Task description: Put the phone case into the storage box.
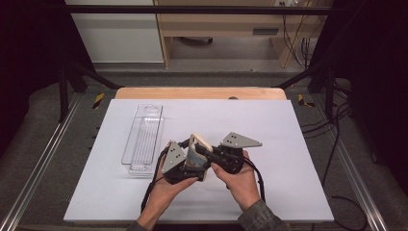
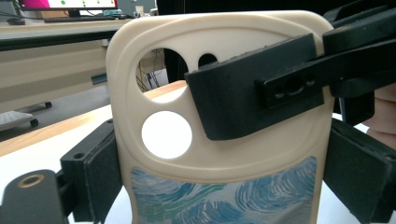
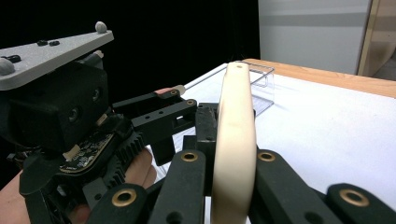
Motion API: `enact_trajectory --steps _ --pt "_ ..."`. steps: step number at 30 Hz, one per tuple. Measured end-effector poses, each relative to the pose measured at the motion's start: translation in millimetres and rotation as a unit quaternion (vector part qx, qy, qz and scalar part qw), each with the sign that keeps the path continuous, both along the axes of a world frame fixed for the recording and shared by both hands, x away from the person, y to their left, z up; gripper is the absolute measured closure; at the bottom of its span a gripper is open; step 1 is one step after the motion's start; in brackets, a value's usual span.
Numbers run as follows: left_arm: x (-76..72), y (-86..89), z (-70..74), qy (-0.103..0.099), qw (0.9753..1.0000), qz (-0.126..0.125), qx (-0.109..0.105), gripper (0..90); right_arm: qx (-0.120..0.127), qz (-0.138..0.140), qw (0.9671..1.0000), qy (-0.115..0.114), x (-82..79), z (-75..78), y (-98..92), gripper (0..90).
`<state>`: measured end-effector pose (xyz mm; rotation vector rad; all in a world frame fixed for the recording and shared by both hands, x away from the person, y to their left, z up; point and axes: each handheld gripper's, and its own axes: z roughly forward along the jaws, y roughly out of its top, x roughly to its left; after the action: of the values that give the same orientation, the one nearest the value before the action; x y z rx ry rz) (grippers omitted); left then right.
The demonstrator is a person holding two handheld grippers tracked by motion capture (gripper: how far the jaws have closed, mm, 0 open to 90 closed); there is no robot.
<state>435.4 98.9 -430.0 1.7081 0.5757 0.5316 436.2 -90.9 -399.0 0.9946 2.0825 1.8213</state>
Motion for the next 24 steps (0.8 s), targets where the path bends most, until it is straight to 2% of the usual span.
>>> enact_trajectory --steps 9,11,12,18,24 --pt "-1.4 -0.1 1.3 -0.006 0.9999 0.007 0.007 10.7 0.005 -0.005 1.0 0.007 0.4 0.1 -0.7 83.3" --pt "-1.5 0.3 1.7 -0.006 0.9999 0.007 0.006 10.8 0.004 -0.012 0.9999 0.009 0.6 0.9 -1.7 75.6" --pt "-1.3 0.6 1.7 -0.006 0.9999 0.008 0.007 10.8 0.004 -0.012 0.9999 0.009 0.6 0.9 -1.7 75.6" --pt "0.3 2.1 0.0 -0.002 0.9999 0.013 0.008 11.0 0.005 -0.034 0.9994 0.004 -2.2 7.7 -11.3 60.4" --pt "1.7 3.6 -1.5 0.002 0.9998 0.019 0.006 11.0 -0.001 -0.06 0.9981 -0.012 -4.6 17.3 -23.9 42.4"
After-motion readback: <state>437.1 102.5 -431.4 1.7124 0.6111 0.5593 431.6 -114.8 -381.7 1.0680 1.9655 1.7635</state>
